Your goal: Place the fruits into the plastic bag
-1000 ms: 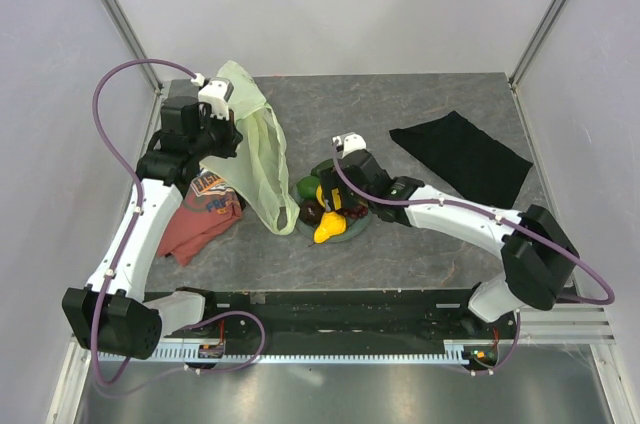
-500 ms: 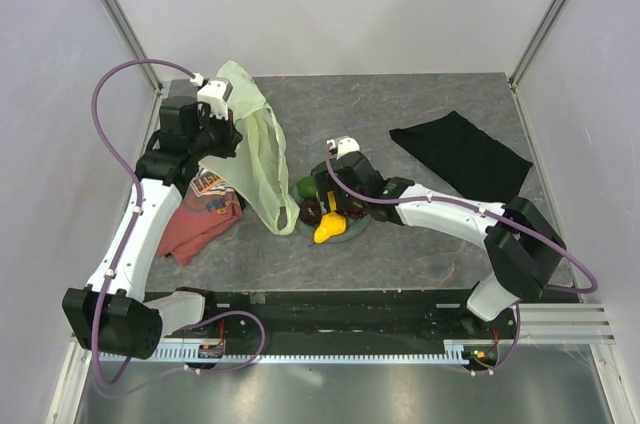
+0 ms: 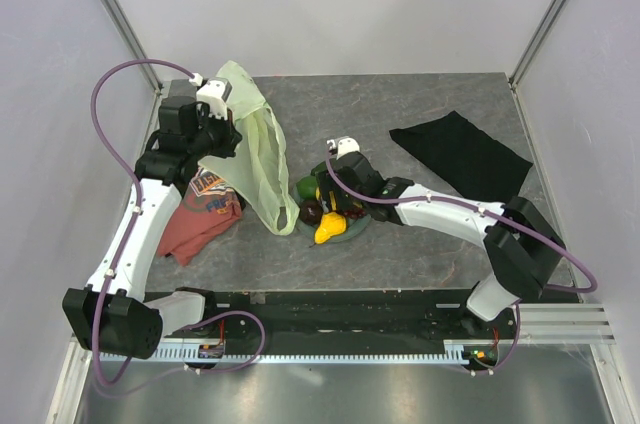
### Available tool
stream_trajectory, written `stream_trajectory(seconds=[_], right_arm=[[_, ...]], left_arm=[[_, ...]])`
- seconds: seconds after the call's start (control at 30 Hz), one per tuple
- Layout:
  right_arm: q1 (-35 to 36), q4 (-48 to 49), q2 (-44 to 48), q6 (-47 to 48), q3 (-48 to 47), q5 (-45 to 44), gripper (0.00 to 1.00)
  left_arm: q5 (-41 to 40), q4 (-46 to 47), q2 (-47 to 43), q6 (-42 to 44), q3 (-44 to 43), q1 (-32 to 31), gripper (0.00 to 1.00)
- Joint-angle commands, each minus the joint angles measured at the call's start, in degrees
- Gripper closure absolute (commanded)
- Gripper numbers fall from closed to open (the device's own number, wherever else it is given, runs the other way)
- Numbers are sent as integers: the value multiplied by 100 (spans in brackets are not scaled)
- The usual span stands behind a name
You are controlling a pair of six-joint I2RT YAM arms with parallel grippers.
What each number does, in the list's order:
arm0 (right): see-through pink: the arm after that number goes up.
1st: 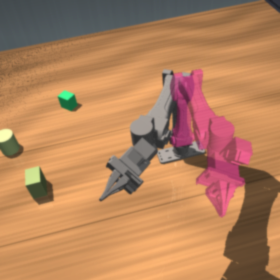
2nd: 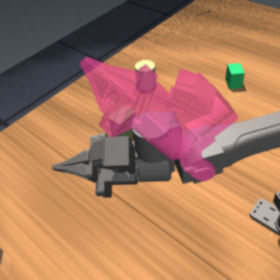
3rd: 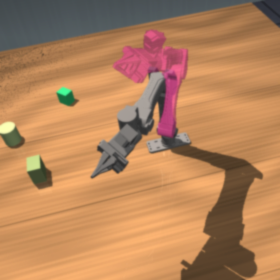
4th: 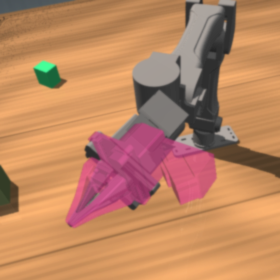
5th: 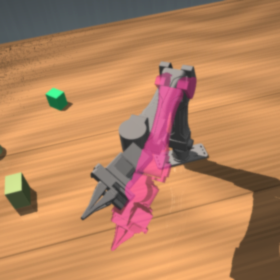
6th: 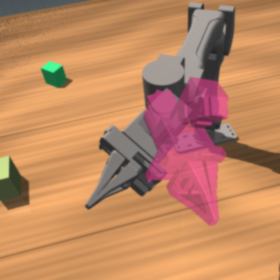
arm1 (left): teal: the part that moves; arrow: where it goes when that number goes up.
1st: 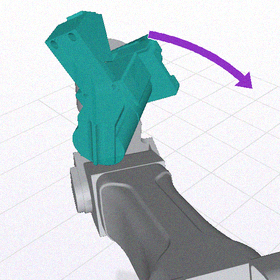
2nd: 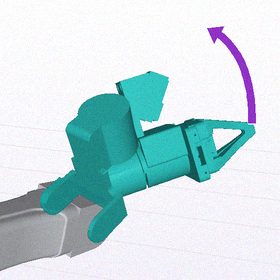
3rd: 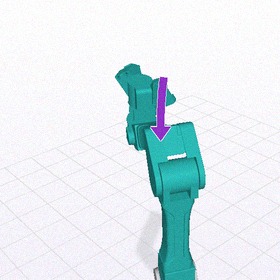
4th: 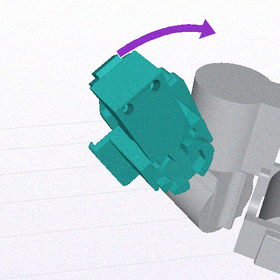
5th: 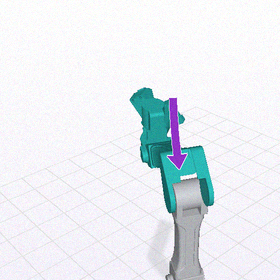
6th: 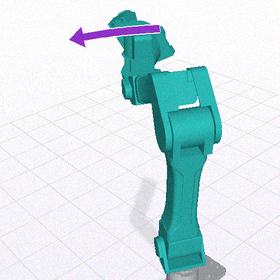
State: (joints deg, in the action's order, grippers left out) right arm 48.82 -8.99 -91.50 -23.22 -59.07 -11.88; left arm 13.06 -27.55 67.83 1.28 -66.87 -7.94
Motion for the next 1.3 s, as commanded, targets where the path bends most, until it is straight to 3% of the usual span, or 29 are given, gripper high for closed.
stream_trajectory(seconds=[0.0, 0.17, 0.33, 0.7, 0.87, 1.13, 1.27], right_arm=[[101, 100, 519, 160, -280, -209, 44], [338, 231, 1161, 494, -395, -526, 48], [664, 793, 1030, 679, -781, 53, 51], [945, 917, -1606, 810, -3434, 898, 54], [884, 443, -2705, 969, -4480, 275, 55], [313, 539, -3575, 345, -4903, 72, 56], [225, 539, -3910, 363, -5316, -603, 56]], left_arm=[[153, 109, -68, -5, -45, 39, 98], [215, 109, -77, -31, -63, 56, 98], [258, 110, -86, -57, -63, 91, 99], [276, 127, -60, -75, -63, 153, 98], [276, 153, -51, -84, -45, 205, 98], [320, 189, -69, -75, -19, 337, 99], [548, 250, -60, -277, -10, 399, 98]])
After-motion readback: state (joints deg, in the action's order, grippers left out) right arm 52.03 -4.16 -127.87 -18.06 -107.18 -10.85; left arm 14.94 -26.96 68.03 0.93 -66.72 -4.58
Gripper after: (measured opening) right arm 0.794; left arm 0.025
